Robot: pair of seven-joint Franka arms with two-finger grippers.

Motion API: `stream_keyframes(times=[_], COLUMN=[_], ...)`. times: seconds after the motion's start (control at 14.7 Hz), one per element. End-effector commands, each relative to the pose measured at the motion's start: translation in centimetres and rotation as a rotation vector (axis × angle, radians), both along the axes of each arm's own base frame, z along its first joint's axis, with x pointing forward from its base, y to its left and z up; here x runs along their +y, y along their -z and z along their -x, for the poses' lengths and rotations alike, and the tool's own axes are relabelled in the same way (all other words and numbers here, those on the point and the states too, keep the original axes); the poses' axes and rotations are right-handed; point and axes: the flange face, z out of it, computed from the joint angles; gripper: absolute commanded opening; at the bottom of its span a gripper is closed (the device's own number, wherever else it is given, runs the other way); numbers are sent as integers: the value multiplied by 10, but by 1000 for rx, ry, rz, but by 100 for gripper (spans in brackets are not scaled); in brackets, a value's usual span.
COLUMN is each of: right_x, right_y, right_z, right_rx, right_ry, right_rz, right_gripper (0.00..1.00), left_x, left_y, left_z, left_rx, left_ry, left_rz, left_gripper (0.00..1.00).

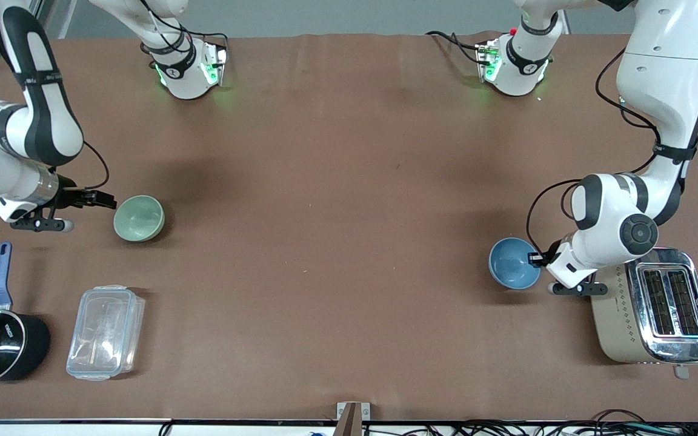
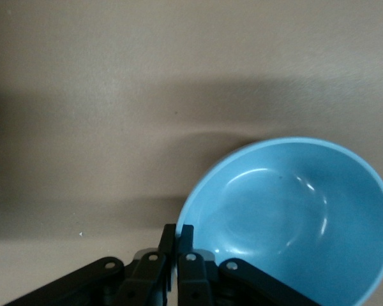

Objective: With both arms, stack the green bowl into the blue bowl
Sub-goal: 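Slide the blue bowl with the left gripper toward the table middle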

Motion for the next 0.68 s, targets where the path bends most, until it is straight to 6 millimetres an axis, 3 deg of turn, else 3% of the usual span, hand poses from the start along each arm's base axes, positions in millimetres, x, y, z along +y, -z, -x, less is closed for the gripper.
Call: stream_keyframes(times=[0.0,0.2,0.41,0.61], right_x=[0,4,11,9], right_y=[33,52,61,65], right_z=[4,6,3,3], right_rx=[15,29,15,21], right_ry=[-16,1,13,16], right_rz=[-66,-108,-119,-121], right_gripper=[90,81,74,70], left_x=[-24,-98,-222,-309], left_y=[-20,-64,-90,-65], left_z=[-10,-13,7,46], left_rx=[-5,5,-24,6], left_ry=[36,94,42,20], left_rz=[-7,-2,-7,-15], left_gripper=[0,0,0,0])
